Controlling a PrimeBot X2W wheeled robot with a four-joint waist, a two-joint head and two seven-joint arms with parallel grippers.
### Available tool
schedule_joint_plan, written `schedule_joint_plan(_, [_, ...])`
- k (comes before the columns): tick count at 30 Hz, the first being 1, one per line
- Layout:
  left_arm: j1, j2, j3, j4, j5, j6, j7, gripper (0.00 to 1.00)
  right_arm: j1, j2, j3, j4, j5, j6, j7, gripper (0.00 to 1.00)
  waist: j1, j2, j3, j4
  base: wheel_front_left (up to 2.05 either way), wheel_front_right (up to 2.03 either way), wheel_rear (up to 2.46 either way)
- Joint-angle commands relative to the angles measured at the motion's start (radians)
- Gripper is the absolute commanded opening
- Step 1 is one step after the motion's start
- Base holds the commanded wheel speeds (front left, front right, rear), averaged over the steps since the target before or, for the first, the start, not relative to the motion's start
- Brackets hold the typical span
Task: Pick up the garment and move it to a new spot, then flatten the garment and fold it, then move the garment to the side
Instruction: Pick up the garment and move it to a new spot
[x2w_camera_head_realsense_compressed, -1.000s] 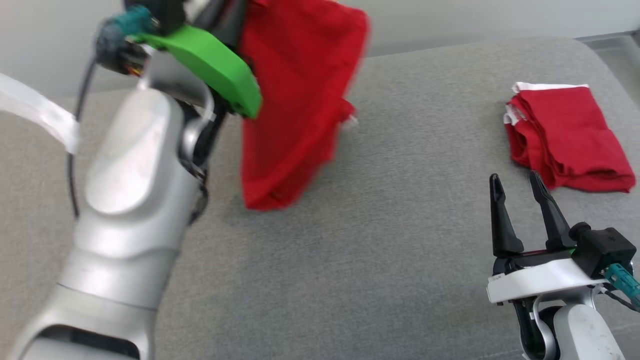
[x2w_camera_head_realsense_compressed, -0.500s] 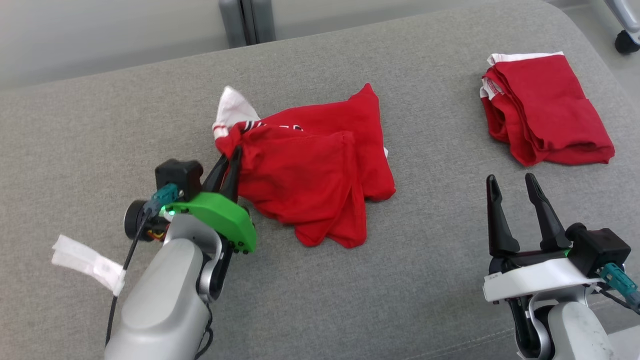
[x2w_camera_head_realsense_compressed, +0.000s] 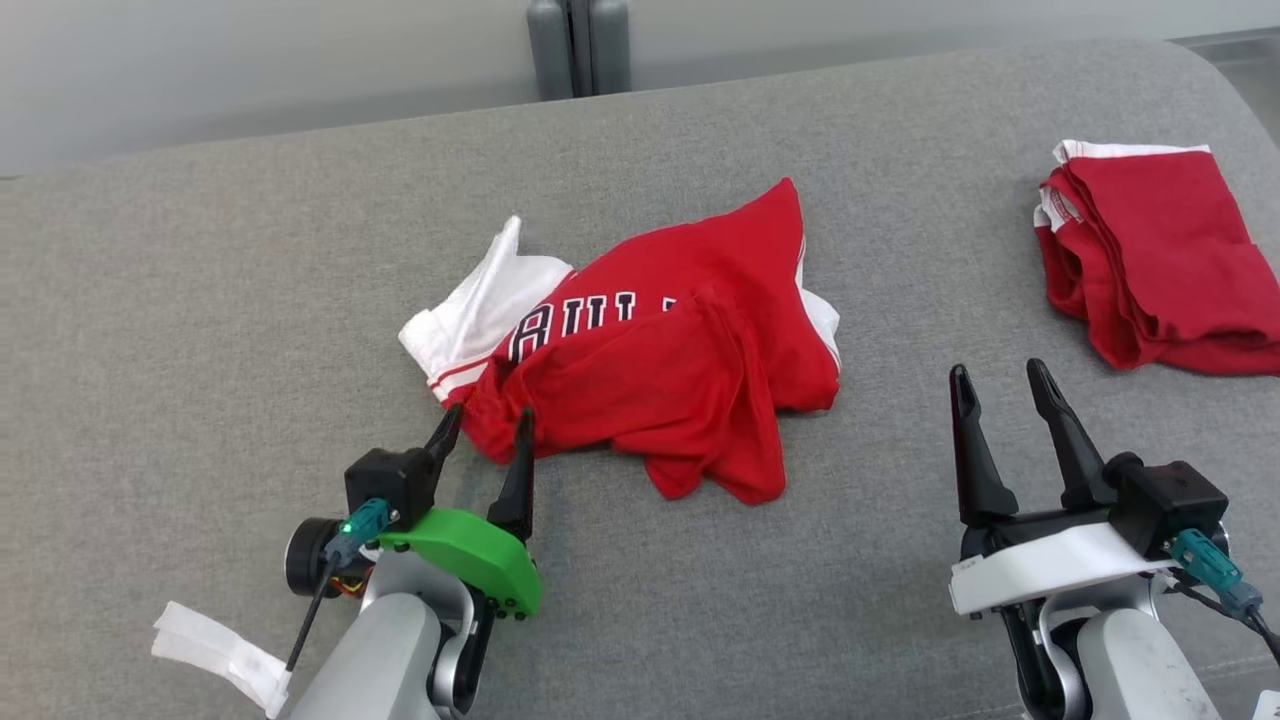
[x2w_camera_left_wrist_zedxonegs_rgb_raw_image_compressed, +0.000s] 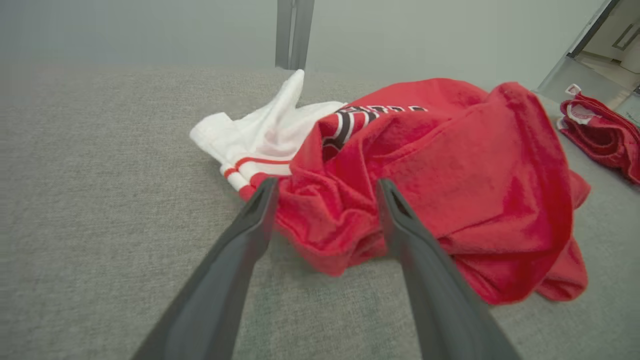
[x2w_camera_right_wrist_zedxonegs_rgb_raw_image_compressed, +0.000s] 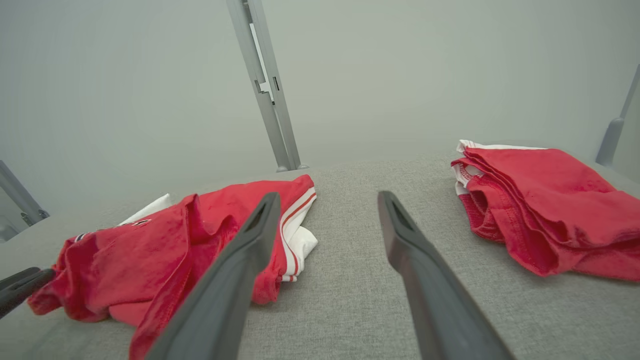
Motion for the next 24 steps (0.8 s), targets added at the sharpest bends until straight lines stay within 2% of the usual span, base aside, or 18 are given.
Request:
schedule_joint_plan(1, [0.023, 0.002, 0.013, -0.032, 0.015, 0.009, -0.006, 1.0, 0.007, -0.002, 0.0, 0.007, -0.009, 0.0, -0.007, 1.0, 0.0001, -0.0001, -0.035, 0.026, 0.0, 0.0, 0.0])
schedule_joint_plan(13, [0.208, -0.002, 0.13, -0.294, 0.11, 0.031, -0.005, 1.0, 0.084, -0.003, 0.002, 0.016, -0.034, 0.0, 0.022, 1.0, 0.0001, -0.0001, -0.184, 0.065, 0.0, 0.0, 0.0])
schedule_joint_plan(24, [0.357, -0.018, 0.224, -0.362, 0.146, 0.057, -0.005, 1.0, 0.129, -0.002, 0.025, 0.025, -0.019, 0.0, 0.02, 1.0, 0.0001, -0.0001, -0.213, 0.08, 0.0, 0.0, 0.0])
